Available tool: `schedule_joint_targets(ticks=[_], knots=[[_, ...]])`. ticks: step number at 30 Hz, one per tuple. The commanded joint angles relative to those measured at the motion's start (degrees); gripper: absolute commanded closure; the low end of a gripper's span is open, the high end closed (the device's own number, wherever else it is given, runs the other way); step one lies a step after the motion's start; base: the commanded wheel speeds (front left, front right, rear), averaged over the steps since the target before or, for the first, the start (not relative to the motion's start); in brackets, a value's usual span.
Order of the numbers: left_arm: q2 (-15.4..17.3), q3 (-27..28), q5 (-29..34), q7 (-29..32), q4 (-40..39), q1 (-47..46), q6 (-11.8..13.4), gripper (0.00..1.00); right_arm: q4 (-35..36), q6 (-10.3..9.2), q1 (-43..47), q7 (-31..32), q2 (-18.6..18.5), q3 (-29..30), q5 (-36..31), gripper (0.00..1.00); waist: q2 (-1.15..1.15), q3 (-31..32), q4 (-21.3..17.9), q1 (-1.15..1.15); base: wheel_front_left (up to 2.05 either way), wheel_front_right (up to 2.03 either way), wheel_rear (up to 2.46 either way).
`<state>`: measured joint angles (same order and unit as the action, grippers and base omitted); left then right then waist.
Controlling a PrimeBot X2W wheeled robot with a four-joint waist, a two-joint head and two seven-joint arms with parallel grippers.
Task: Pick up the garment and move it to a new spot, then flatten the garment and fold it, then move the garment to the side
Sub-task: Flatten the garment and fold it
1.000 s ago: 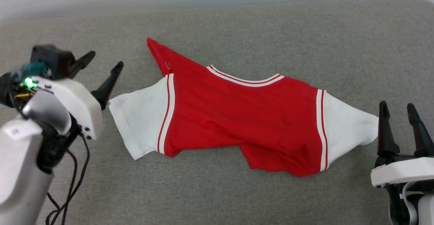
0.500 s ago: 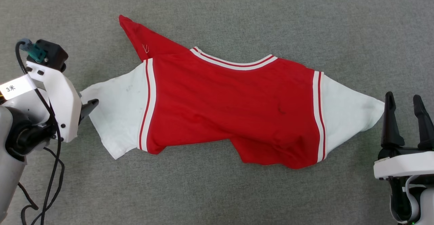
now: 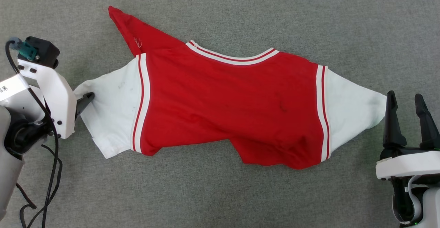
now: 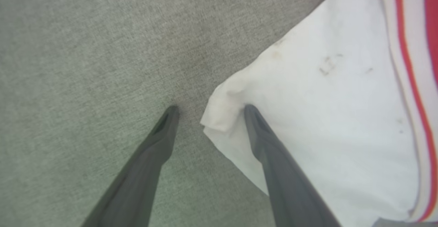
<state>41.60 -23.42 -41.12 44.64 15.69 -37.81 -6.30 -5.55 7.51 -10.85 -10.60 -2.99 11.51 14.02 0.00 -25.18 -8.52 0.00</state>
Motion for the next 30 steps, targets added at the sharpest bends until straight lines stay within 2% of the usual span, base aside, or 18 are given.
schedule_joint_targets(ticks=[1,2,3,4,7,11,16,23,30], knots=[[-0.8,-1.0,-0.6,1.2,1.9,1.0,0.2,0.0,0.0,-0.04,-0.6,-0.3,0.2,-0.1,-0.3,0.0,0.0,-0.3,-0.1,0.0,0.0,0.0,0.0],[-1.0,-1.3,-1.1,1.7,2.3,1.2,0.0,0.35,0.0,-0.04,-0.7,-0.3,0.2,0.0,-0.3,0.0,0.0,-0.4,0.0,0.0,0.0,0.0,0.0],[-1.0,-1.3,-1.1,1.7,2.3,1.2,0.0,0.35,0.0,-0.04,-0.7,-0.3,0.2,0.0,-0.3,0.0,0.0,-0.4,0.0,0.0,0.0,0.0,0.0],[-1.3,-1.5,-1.8,2.2,2.6,1.4,-0.1,1.0,-0.1,-0.04,-0.7,-0.2,0.2,0.0,-0.4,0.0,0.0,-0.4,0.0,0.0,0.0,0.0,0.0],[-1.7,-1.8,-3.4,2.7,2.7,2.2,-0.4,1.0,-0.3,-0.04,-0.7,0.1,0.2,0.4,-0.8,0.0,0.0,0.0,0.3,0.0,0.0,0.0,0.0],[-0.9,-0.4,-3.7,-0.1,1.0,2.9,-0.5,1.0,-0.4,-0.04,-0.8,1.5,0.2,0.5,-1.9,0.0,0.0,1.6,0.9,0.0,0.0,0.0,0.0],[0.3,2.0,-4.3,-4.6,-4.0,5.2,0.4,1.0,-0.2,-0.04,-0.5,7.2,-1.6,0.4,-4.1,0.0,0.0,4.4,2.1,0.0,0.0,0.0,0.0],[2.6,4.4,-5.2,-7.4,-14.3,11.7,2.5,1.0,0.3,-0.05,-1.9,26.1,-9.0,-1.8,-3.7,0.0,0.0,6.9,4.1,0.0,0.0,0.0,0.0],[3.6,5.3,-5.3,-8.7,-24.8,17.4,5.0,1.0,0.3,-0.05,-5.8,46.0,-15.1,-3.1,-0.5,0.0,0.0,6.3,6.2,0.0,0.0,0.0,0.0]])
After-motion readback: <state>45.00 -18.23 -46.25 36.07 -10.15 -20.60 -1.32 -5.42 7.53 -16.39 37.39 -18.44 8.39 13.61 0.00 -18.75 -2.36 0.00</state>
